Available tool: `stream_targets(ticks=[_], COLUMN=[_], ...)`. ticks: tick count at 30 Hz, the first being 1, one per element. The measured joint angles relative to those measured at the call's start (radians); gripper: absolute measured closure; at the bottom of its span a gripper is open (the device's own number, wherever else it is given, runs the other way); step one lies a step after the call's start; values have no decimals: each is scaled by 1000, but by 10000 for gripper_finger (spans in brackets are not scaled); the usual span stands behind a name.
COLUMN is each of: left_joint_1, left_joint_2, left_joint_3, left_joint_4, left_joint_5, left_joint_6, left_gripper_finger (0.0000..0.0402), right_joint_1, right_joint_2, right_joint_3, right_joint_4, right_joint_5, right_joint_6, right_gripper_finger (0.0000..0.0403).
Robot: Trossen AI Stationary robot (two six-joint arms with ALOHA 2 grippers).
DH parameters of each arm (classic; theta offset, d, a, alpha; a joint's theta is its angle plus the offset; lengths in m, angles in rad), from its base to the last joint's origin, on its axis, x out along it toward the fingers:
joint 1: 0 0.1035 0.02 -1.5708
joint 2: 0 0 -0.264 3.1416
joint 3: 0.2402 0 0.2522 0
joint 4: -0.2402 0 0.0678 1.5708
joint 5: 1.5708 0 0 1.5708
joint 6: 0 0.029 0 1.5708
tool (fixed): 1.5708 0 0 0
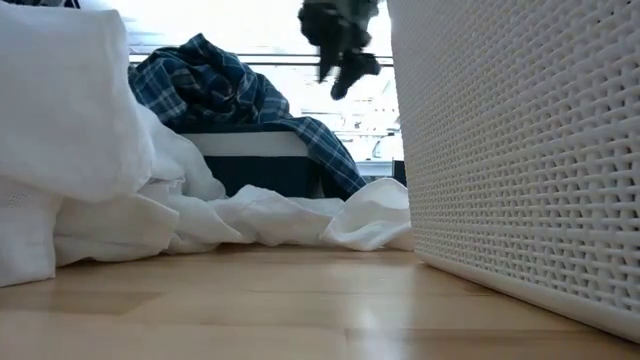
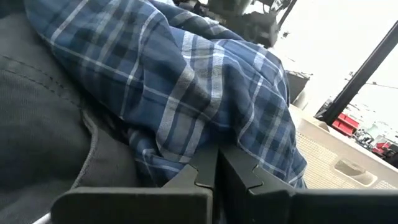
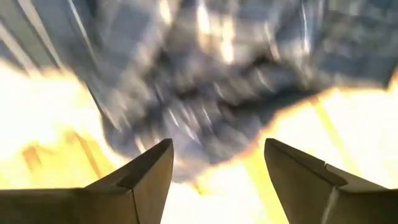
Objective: Sort clothes
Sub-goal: Put the blue checkered pants into the blue laundry bin
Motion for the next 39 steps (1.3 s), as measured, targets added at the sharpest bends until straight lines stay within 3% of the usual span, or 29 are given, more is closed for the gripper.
stream_targets(ticks=[3,6,9,14,19,28,33,39], left_joint_1=[0,0,0,0,0,0,0,0], left_joint_2=[0,0,0,0,0,1,1,1], left_joint_3=[0,0,0,0,0,0,0,0], left_joint_4=[0,-1,3,6,-1,-1,-1,-1], left_joint_5=[0,0,0,0,0,0,0,0], left_joint_6=[0,0,0,0,0,0,0,0], left_gripper_finger=[401,401,401,401,401,401,401,401], right_joint_1=[-41,-82,-134,-221,-236,-134,-91,-70], right_joint_2=[-8,-40,-114,-244,-321,-323,-314,-279], right_joint_3=[-44,-177,-334,-655,-903,-981,-980,-980], right_joint_4=[-152,-113,43,357,636,879,910,944], right_joint_5=[-68,-111,-153,-328,-453,-343,-145,-197], right_joint_6=[-154,-296,-413,-500,-442,-352,-323,-277], right_gripper_finger=[156,155,155,155,155,155,155,163])
